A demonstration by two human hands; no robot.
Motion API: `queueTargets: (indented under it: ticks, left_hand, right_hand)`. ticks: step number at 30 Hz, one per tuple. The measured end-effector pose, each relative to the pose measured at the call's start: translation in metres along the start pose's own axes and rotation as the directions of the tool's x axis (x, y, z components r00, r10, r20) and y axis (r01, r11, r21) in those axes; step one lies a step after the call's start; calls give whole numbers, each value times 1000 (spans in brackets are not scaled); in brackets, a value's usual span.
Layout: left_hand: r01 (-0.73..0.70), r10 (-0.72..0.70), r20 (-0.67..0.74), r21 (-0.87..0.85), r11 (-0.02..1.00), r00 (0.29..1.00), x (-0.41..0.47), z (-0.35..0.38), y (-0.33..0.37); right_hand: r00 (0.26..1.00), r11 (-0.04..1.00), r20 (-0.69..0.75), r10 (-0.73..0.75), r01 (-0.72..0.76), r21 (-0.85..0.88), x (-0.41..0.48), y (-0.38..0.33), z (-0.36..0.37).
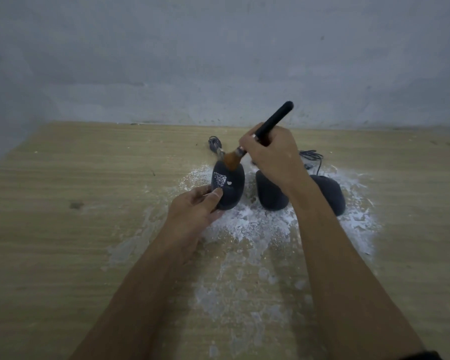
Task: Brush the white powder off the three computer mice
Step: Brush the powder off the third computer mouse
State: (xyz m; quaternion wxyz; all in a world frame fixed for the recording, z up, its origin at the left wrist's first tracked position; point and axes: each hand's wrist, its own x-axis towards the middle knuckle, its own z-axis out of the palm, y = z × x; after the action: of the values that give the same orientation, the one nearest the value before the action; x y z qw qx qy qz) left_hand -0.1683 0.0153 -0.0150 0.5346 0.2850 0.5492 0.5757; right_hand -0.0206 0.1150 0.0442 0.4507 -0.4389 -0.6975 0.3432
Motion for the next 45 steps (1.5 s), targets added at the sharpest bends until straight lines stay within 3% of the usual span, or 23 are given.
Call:
queueTargets:
  ticks: [3, 8, 12, 15, 18, 22, 25, 29, 32, 34, 36, 38, 42, 45]
  left_hand:
    - [-3, 3, 6, 8, 1000, 1000, -1, 1, 0]
    - [-2, 2, -7, -11, 1000, 1000, -1, 1, 1]
    - [-6, 6, 0, 5, 1000, 1000, -1, 1, 1]
    - [-1, 1, -15, -6, 1000, 1000, 0, 1, 1]
    - [16, -17, -21, -49, 999, 1000, 0, 3, 2]
    - [40, -41, -6, -80, 996, 999, 0, 4, 4]
    - [53, -51, 25, -92, 994, 998, 0, 1, 4]
    - [84, -84, 1, -135, 987, 996, 3, -2, 4]
    - [120, -125, -19, -166, 979, 992, 5, 0, 5]
    - [136, -145, -33, -188, 973, 989, 4, 1, 7]
    - [150, -165, -53, -216, 965, 985, 3, 1, 8]
    - [161, -182, -68, -237, 958, 981, 3, 2, 9]
    - [164, -187, -78, -238, 957, 979, 1, 5, 12]
    - [160, -182, -77, -236, 958, 980, 0, 4, 12]
  right_hand:
    - [991, 999, 132, -22, 26, -30, -5, 0, 5]
    - [999, 999, 33, -30, 29, 27, -2, -2, 4]
    - [970, 996, 234, -60, 74, -51, -11, -5, 9]
    - [994, 997, 87, -68, 63, 52, -10, -13, 9]
    - [996, 997, -32, -79, 80, 16, -9, -15, -5]
    - [984, 970, 123, -132, 154, -187, -19, -12, -10]
    - [951, 970, 281, -132, 181, -159, -25, -16, -1]
    - [983, 978, 64, -173, 179, -106, -22, -16, 4]
    - [967, 963, 217, -134, 179, -202, -23, -13, 2]
    - [944, 978, 313, -101, 152, -142, -25, -14, 3]
    - [968, 988, 223, -115, 134, -73, -23, -14, 3]
    - [980, 983, 153, -123, 141, -115, -19, -13, 2]
    - [929, 977, 362, -75, 142, -161, -24, -13, -1]
    - [960, 985, 258, -110, 139, -98, -22, -12, -2]
